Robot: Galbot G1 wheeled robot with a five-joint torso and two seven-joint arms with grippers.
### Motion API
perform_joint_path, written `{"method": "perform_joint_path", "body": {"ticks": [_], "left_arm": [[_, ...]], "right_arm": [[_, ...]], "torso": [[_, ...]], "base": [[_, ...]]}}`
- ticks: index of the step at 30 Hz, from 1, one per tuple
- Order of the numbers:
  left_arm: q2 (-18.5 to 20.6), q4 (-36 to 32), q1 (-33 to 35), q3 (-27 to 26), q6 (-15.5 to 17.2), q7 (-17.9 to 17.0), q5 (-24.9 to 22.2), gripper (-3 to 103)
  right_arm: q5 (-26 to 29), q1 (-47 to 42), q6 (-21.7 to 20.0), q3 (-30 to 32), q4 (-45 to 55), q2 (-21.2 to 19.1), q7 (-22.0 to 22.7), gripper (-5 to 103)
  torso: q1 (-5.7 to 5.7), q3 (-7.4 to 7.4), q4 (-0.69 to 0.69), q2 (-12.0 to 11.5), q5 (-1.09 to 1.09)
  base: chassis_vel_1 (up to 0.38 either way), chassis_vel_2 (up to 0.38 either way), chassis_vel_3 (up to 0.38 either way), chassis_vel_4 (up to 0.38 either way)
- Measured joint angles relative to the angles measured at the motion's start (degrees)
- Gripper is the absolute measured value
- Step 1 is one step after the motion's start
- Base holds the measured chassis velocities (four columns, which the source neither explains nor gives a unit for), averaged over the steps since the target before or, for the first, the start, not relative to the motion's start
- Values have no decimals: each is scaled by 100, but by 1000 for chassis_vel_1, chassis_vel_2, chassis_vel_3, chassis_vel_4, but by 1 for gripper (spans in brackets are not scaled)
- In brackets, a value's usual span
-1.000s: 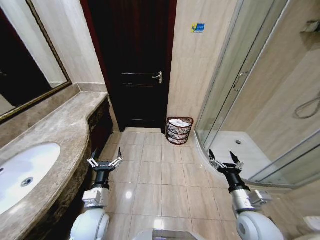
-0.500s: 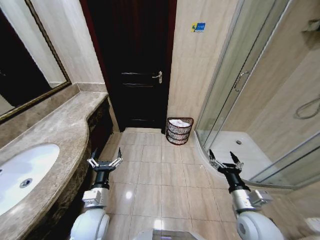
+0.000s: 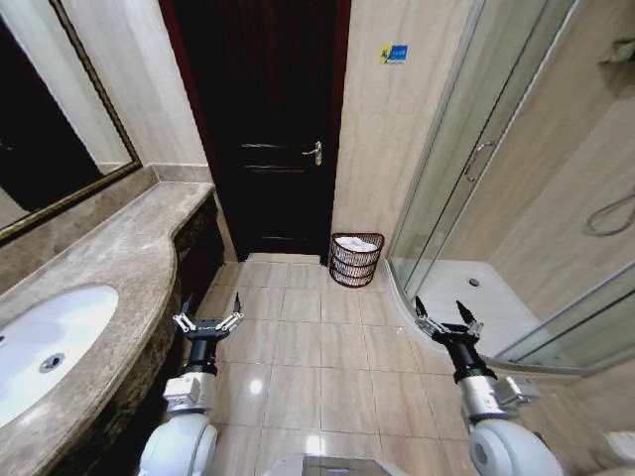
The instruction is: Discard the used towel into the hamper.
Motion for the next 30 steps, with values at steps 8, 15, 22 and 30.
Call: {"method": "perform_joint_path", "body": {"ticks": [8,15,22,30], "left_arm": [[0,0,0,0,0,0,0,100],[0,0,0,0,0,0,0,100],[0,0,0,0,0,0,0,100],[0,0,0,0,0,0,0,100]], "right_arm": [[0,0,0,0,0,0,0,100],[0,0,0,0,0,0,0,100],[0,0,0,0,0,0,0,100],[0,0,0,0,0,0,0,100]], "torso": [[0,0,0,0,0],[0,0,0,0,0],[0,0,0,0,0],[0,0,0,0,0]], "base": [[0,0,0,0],[0,0,0,0],[0,0,0,0],[0,0,0,0]]}}
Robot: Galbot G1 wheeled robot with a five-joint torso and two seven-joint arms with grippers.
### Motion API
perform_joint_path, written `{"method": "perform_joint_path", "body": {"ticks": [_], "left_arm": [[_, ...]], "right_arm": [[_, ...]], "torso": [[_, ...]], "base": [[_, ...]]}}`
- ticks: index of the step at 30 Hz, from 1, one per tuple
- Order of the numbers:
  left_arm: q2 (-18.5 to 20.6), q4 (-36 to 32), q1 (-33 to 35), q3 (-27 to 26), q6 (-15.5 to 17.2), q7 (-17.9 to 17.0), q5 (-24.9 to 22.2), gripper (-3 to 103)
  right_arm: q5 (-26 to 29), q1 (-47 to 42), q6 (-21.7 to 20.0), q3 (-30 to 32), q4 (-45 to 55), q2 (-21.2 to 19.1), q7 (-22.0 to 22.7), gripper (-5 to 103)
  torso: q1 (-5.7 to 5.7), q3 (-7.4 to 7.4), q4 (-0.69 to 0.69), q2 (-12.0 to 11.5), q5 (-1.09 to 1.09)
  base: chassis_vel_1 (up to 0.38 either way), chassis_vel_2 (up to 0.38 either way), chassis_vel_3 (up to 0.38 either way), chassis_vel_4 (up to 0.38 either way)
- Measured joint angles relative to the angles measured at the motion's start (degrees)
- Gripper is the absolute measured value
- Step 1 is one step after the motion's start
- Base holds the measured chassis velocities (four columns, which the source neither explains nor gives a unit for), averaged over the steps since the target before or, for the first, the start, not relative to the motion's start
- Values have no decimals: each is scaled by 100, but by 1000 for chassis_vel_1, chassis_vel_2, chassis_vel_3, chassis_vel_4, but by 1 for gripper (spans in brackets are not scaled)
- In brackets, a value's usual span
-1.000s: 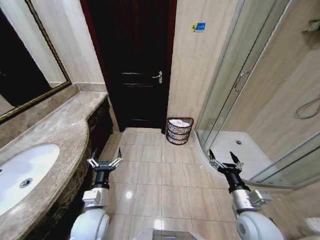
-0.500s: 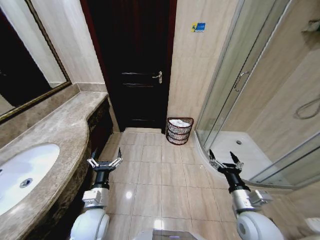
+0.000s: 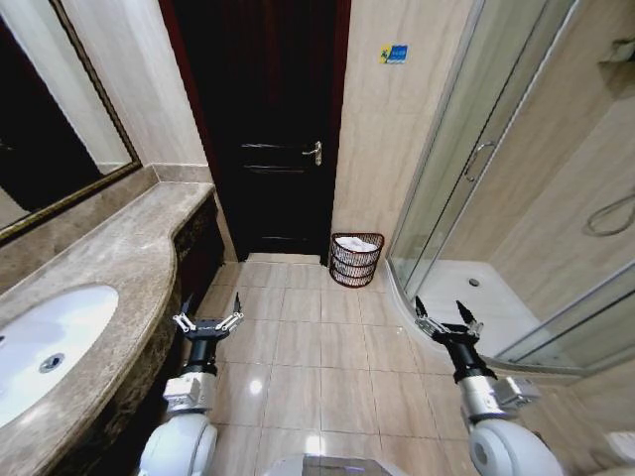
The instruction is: Discard the used towel into the hamper.
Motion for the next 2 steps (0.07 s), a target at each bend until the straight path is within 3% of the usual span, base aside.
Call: {"method": "perform_joint_path", "body": {"ticks": [2], "left_arm": [[0,0,0,0,0,0,0,100]], "right_arm": [[0,0,0,0,0,0,0,100]], "torso": [[0,0,0,0,0]], "base": [[0,0,0,0]]}}
